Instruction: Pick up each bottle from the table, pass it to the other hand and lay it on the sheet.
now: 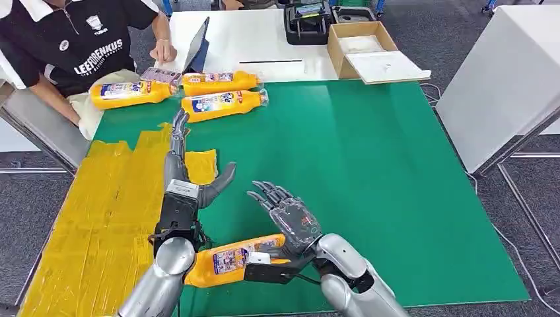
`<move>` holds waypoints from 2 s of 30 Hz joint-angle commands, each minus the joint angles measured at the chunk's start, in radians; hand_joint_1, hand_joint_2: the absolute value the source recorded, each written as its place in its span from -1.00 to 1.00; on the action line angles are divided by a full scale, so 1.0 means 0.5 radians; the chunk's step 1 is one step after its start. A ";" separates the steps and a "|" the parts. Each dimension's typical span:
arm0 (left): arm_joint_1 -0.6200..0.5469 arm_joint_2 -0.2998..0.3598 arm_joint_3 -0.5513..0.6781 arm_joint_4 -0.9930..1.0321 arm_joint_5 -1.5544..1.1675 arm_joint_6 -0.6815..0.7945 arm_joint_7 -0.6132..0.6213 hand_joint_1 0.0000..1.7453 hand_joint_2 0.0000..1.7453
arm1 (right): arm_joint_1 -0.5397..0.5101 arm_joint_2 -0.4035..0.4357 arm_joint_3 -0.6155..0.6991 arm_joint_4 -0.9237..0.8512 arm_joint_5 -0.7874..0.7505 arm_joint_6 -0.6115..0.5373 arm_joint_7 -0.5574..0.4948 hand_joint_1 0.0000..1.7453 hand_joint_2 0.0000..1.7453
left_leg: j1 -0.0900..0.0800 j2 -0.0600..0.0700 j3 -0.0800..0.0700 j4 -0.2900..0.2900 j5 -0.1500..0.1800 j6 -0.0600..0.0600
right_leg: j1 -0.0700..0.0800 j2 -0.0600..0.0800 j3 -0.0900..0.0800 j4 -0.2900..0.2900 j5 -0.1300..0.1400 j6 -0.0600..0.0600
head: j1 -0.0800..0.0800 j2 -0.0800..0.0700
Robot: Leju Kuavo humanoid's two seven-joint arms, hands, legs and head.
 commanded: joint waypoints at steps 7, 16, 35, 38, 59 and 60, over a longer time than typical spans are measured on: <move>-0.080 0.021 -0.021 0.134 0.014 0.054 0.002 -1.00 1.00 | -0.278 0.196 0.129 0.638 -0.054 0.103 -0.059 -1.00 1.00 | -0.001 0.003 0.008 -0.001 -0.002 -0.004 | -0.001 -0.001 0.007 0.000 -0.002 0.000 | 0.000 0.000; -0.073 0.020 -0.011 0.128 0.012 0.061 0.004 -1.00 1.00 | -0.278 0.230 0.154 0.707 -0.056 0.095 -0.076 -1.00 1.00 | -0.002 0.001 0.010 -0.001 -0.003 -0.004 | -0.002 -0.003 0.010 0.000 -0.003 0.000 | 0.000 0.000; -0.085 0.023 -0.022 0.168 0.007 0.062 0.003 -1.00 1.00 | -0.333 0.301 0.212 0.852 -0.042 0.117 -0.076 -1.00 1.00 | -0.001 0.001 0.008 -0.001 -0.001 -0.003 | -0.001 -0.002 0.007 0.000 -0.002 0.000 | 0.000 0.000; -0.104 0.012 -0.031 0.178 0.007 0.059 0.003 -1.00 1.00 | -0.301 0.326 0.230 0.867 -0.038 0.114 -0.070 -1.00 1.00 | -0.001 -0.001 0.007 -0.002 -0.001 -0.003 | -0.001 -0.004 0.007 -0.001 -0.002 0.000 | 0.000 0.000; -0.272 0.008 -0.112 0.316 0.132 0.142 0.019 -1.00 1.00 | -0.340 0.288 0.617 0.717 -0.449 0.606 -0.012 -1.00 1.00 | -0.001 -0.001 0.008 0.000 -0.001 -0.003 | -0.001 -0.005 0.007 0.000 -0.003 0.000 | 0.000 0.000; -0.268 0.012 -0.103 0.308 0.129 0.143 0.027 -1.00 1.00 | -0.354 0.266 0.657 0.671 -0.519 0.614 0.062 -1.00 1.00 | -0.002 0.000 0.012 0.000 -0.003 -0.004 | -0.001 -0.005 0.011 0.001 -0.005 0.000 | -0.001 0.000</move>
